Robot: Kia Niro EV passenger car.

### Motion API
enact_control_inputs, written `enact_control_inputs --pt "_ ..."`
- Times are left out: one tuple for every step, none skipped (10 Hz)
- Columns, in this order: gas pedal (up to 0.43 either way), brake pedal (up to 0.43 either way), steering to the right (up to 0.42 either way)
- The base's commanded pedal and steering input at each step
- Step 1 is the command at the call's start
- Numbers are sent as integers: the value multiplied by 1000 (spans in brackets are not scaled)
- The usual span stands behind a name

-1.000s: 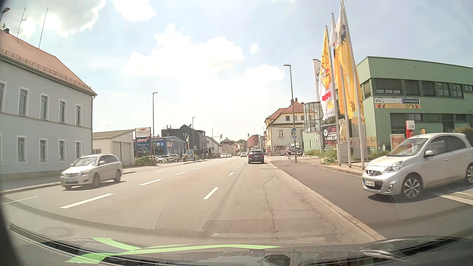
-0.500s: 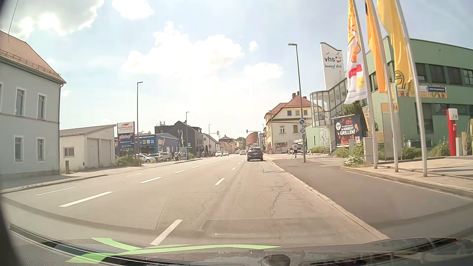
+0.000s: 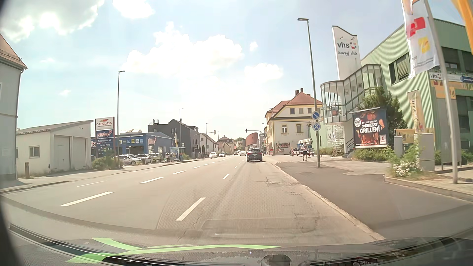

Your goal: Follow the waypoints while adhering to traffic rules and regulations

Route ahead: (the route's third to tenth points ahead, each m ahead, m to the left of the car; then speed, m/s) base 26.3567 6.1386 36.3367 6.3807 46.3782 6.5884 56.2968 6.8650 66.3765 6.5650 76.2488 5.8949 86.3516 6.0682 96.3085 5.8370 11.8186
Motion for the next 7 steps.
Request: enact_control_inputs --pt "130 0 -5" --pt "130 0 -5" --pt "130 0 -5" --pt "130 0 -5" --pt "130 0 -5" --pt "130 0 -5" --pt "130 0 -5"
